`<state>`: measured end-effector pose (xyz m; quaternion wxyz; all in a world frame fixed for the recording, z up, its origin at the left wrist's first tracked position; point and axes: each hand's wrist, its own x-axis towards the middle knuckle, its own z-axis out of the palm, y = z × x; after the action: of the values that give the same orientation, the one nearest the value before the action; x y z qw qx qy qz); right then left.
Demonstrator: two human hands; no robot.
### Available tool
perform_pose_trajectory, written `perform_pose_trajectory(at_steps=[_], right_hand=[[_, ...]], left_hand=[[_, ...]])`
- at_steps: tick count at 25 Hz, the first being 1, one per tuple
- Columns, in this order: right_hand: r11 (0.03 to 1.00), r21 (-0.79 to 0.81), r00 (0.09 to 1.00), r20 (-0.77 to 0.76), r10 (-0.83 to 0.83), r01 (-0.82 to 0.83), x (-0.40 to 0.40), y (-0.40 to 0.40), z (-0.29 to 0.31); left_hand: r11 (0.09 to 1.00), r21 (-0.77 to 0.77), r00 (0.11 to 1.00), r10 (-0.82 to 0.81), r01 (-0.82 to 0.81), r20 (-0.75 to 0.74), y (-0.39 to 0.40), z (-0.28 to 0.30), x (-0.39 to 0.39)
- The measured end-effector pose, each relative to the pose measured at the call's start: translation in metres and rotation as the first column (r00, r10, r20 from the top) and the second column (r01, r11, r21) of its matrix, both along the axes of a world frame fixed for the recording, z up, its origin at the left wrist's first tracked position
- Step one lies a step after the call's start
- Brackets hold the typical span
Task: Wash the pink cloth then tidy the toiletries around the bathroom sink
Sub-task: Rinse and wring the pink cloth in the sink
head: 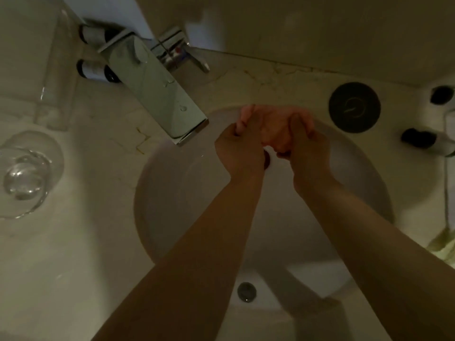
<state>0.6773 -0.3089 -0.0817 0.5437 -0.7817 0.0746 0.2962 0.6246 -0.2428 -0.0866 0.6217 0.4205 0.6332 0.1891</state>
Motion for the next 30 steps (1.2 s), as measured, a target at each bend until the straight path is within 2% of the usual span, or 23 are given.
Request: perform_pose_trajectory(at_steps=[2, 5, 7, 10, 14, 17, 19, 22, 24, 26, 28, 30], right_hand=[[0.997, -0.021, 0.997, -0.006, 0.08, -0.08, -0.005, 0.024, -0.003], [0.959, -0.047, 0.96, 0.009, 0.279, -0.278, -0.027, 0.061, -0.004], [0.941, -0.035, 0.942, -0.007, 0.336, -0.336, -0.038, 0.071, -0.004], [0.932, -0.027, 0.933, -0.003, 0.36, -0.36, -0.032, 0.06, -0.005], [0.985, 0.018, 0.983, 0.063, 0.173, -0.174, -0.017, 0.037, -0.005], [0.987, 0.018, 0.985, 0.074, 0.156, -0.158, -0.019, 0.037, -0.005], [0.966, -0.009, 0.961, 0.098, 0.259, -0.259, -0.021, 0.048, -0.003], [0.83, -0.177, 0.832, 0.081, 0.548, -0.529, -0.036, 0.073, -0.007], [0.775, -0.138, 0.773, 0.081, 0.629, -0.616, -0.051, 0.085, -0.011], [0.77, -0.098, 0.76, 0.119, 0.638, -0.631, -0.057, 0.089, -0.013], [0.771, -0.108, 0.757, 0.142, 0.637, -0.628, -0.055, 0.086, -0.015], [0.795, -0.127, 0.78, 0.154, 0.606, -0.593, -0.05, 0.083, -0.018]], left_hand=[[0.993, 0.043, 0.992, 0.113, -0.111, -0.051, 0.011, -0.004, -0.013], [0.945, 0.138, 0.95, 0.305, -0.295, -0.059, 0.029, -0.013, -0.043], [0.92, 0.147, 0.926, 0.375, -0.364, -0.047, 0.031, -0.013, -0.055], [0.937, 0.047, 0.937, 0.348, -0.347, -0.027, 0.031, -0.011, -0.054], [0.987, -0.1, 0.987, 0.132, -0.123, 0.093, 0.033, -0.002, -0.04], [0.975, -0.136, 0.98, 0.187, -0.176, 0.067, 0.03, 0.001, -0.034], [0.955, -0.125, 0.96, 0.275, -0.268, 0.049, 0.027, -0.001, -0.038], [0.832, -0.141, 0.838, 0.545, -0.536, 0.032, 0.028, -0.006, -0.06], [0.697, -0.224, 0.705, 0.707, -0.681, 0.057, 0.031, -0.009, -0.076], [0.64, -0.273, 0.654, 0.755, -0.718, 0.052, 0.031, -0.01, -0.084], [0.67, -0.261, 0.683, 0.729, -0.695, 0.054, 0.03, -0.007, -0.084], [0.739, -0.199, 0.741, 0.667, -0.644, 0.078, 0.029, -0.003, -0.081]])
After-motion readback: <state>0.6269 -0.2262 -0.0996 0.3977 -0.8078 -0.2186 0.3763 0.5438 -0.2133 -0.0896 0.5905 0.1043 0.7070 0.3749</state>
